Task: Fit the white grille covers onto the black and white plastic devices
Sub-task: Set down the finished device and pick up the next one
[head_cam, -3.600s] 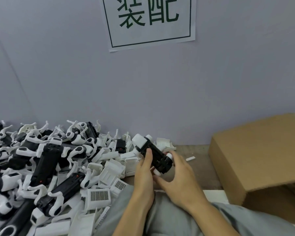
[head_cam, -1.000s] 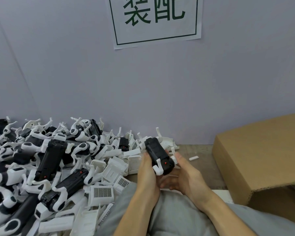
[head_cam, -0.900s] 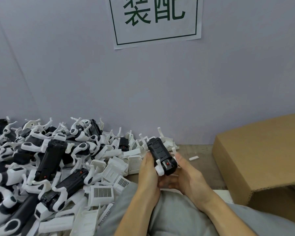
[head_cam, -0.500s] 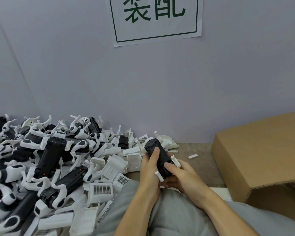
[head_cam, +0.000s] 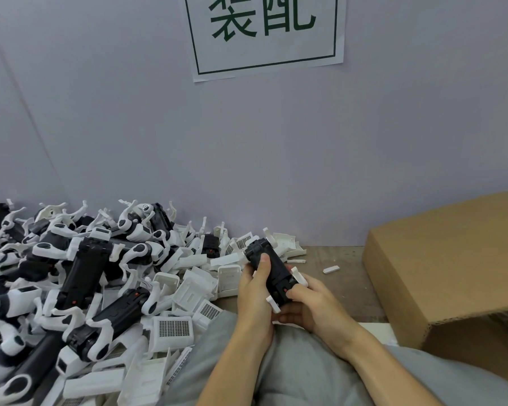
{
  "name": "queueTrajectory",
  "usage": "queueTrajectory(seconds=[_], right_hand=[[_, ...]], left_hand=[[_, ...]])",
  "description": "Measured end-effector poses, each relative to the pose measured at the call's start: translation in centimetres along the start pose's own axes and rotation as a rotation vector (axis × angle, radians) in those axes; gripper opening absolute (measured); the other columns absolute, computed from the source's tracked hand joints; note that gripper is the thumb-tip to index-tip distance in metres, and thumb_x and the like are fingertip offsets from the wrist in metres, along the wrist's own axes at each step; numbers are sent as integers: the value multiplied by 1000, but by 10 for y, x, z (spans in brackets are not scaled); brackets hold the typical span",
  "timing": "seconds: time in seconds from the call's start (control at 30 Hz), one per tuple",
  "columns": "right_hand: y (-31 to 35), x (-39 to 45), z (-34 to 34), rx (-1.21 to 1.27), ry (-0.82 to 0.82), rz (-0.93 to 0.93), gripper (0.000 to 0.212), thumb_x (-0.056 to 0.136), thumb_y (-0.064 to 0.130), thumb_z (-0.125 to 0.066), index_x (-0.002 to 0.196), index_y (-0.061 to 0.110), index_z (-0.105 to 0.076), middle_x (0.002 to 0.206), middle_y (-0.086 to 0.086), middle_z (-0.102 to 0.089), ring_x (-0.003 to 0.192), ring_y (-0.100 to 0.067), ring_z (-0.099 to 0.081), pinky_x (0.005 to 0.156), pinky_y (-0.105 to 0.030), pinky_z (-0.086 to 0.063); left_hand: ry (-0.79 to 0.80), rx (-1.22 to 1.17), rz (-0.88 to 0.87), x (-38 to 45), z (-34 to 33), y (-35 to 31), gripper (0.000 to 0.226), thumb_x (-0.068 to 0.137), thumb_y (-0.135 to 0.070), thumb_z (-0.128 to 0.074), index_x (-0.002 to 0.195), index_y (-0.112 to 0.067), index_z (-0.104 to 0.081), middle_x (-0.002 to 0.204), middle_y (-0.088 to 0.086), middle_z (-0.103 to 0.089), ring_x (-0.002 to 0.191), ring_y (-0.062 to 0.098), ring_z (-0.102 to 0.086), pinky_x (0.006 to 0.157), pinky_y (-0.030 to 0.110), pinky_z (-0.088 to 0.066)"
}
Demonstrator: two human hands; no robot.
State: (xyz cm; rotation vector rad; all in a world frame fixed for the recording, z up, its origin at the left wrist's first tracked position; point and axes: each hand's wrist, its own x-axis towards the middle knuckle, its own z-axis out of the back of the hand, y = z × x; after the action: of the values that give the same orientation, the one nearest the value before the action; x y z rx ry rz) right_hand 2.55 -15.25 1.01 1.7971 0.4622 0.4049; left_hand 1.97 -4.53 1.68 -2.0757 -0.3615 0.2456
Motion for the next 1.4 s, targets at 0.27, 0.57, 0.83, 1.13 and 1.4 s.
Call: queueTrajectory(seconds=[0.27,0.57,0.83,1.13,1.4], right_hand=[[-2,2,-2,-85,-100,26,18,99,5,-47,99,5,-65,81,-9,-74,70,-21,-70,62,-27,-55],[-1,1,-3,23,-124,18,26,97,9,-58,78,15,-75,81,-13,-74,69,-23,-72,57,-28,-56],[-1,0,0,-38,-66,7,16,99,3,-51,92,7,-65,80,-10,-73,69,-19,-69,62,-26,-55],[-1,0,1,-37,-39,24,30,71,20,-58,96,7,-67,84,-13,-71,70,-25,-67,64,-31,-52],[-2,-1,-1,-202,-133,37,18,96,12,-52,85,17,-66,70,-3,-72,63,-21,-70,63,-27,-50]], left_hand=[[-6,34,-53,5,0,4,13,97,-23,-59,104,-13,-65,98,17,-70,94,33,-67,94,51,-51],[-15,50,-86,8,3,8,14,95,-25,-64,104,-15,-68,93,10,-74,94,32,-69,96,53,-52],[-23,13,-61,8,1,7,14,98,-23,-59,102,-11,-65,92,14,-69,90,31,-65,94,51,-51],[-29,4,-83,8,1,6,14,97,-22,-60,99,-10,-67,88,14,-71,89,34,-66,93,52,-51],[-14,52,-97,8,2,9,13,96,-22,-62,104,-12,-67,97,15,-71,104,44,-66,99,57,-49]])
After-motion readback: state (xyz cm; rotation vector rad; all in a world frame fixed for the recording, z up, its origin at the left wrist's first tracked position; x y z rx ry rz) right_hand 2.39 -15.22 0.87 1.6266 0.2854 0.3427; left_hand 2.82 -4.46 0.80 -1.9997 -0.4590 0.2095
